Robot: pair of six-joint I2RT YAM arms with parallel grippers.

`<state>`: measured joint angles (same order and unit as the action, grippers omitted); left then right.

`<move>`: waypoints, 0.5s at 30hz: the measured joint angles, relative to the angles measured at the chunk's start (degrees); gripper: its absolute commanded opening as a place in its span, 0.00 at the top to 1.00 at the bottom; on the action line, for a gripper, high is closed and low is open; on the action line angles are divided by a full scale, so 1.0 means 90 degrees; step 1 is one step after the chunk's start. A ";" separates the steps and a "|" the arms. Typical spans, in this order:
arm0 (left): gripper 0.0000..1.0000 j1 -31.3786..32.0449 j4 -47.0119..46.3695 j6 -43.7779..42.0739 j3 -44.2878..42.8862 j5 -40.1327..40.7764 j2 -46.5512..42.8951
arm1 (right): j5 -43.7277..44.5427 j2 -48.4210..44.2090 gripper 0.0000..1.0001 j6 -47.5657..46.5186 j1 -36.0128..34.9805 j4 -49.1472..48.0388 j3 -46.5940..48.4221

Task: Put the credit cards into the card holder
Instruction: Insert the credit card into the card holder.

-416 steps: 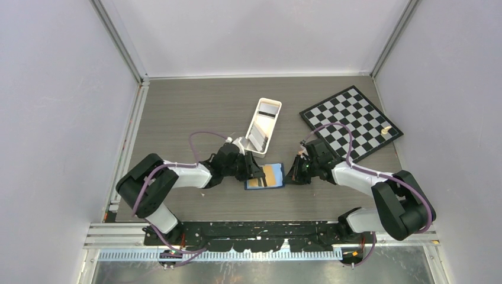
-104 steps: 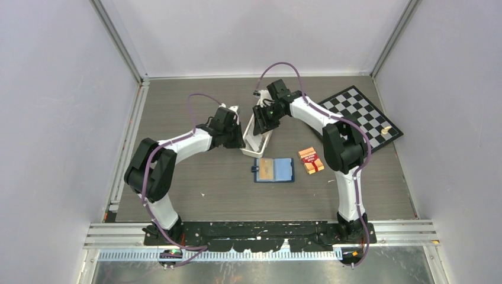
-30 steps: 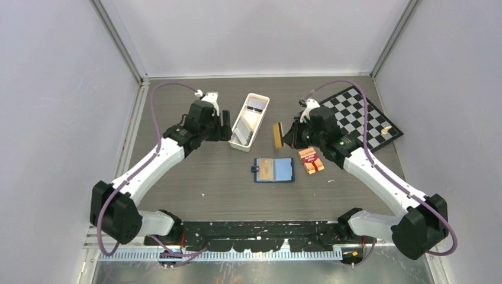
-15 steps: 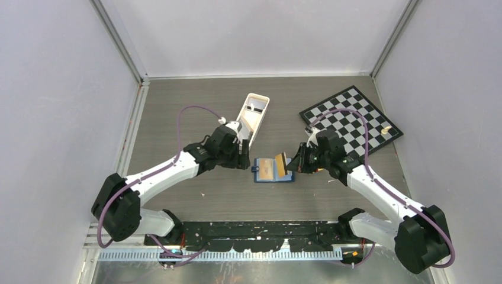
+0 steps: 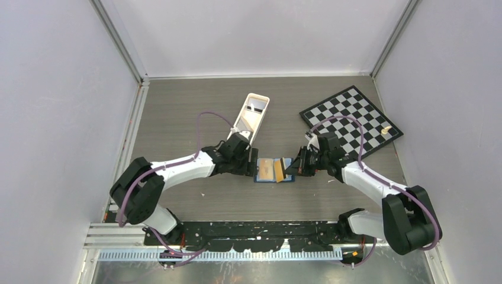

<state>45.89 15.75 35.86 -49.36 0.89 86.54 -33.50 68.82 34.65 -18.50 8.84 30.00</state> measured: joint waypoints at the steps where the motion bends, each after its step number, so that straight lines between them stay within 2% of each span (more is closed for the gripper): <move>1: 0.29 0.0002 -0.0012 -0.0002 -0.0002 0.0015 0.0070 | -0.0046 0.0063 1.00 0.0007 0.0005 -0.0053 -0.0002; 15: 0.32 0.0015 -0.0311 -0.0002 -0.0032 0.0022 0.0503 | -0.0185 0.0435 0.99 0.0027 0.0085 -0.0321 -0.0005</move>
<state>46.02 12.95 35.83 -49.65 1.08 91.07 -35.16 72.73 34.89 -17.74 5.96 29.95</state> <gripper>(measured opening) 0.688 0.036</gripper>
